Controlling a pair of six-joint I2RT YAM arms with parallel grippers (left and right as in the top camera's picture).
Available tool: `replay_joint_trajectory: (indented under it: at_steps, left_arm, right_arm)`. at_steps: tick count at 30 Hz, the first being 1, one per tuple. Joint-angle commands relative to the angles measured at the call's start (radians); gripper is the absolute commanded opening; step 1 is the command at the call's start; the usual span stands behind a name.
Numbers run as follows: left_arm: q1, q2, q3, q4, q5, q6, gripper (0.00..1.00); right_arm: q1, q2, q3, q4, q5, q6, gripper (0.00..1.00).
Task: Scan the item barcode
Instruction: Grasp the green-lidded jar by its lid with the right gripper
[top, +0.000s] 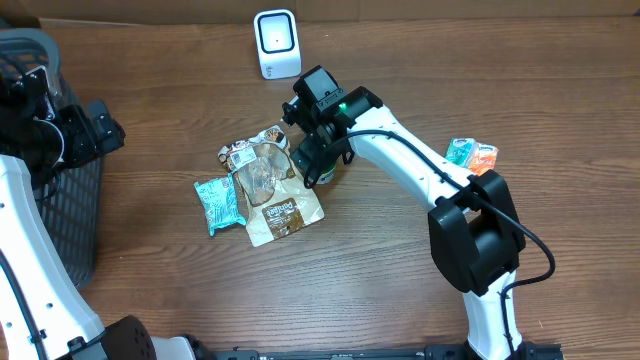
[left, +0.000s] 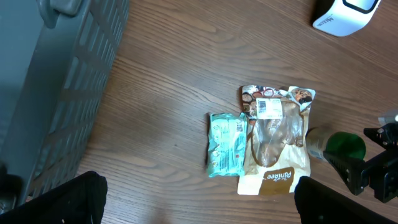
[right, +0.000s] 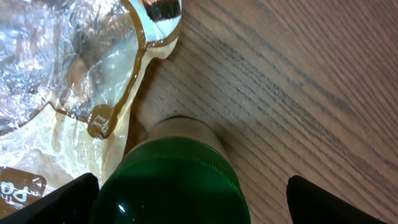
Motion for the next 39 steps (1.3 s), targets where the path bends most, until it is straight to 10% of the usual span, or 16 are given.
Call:
replay_joint_trajectory:
  at_steps: [1,24,31,39]
  left_arm:
    - [-0.002,0.006,0.020,-0.002,0.015,0.015,1.00]
    - [-0.002,0.006,0.020,-0.002,0.015,0.015,1.00]
    - [-0.002,0.006,0.020,-0.002,0.015,0.015,1.00]
    - [-0.002,0.006,0.020,-0.002,0.015,0.014,0.99]
  right_arm:
    - [0.008,0.004,-0.001,-0.001,0.008,-0.007,0.90]
    - [-0.002,0.004,-0.015,-0.010,0.008,-0.007,0.83]
    - [-0.006,0.004,-0.016,-0.023,0.008,0.011,0.50]
    - [-0.012,0.004,-0.002,-0.032,0.009,0.159,0.40]
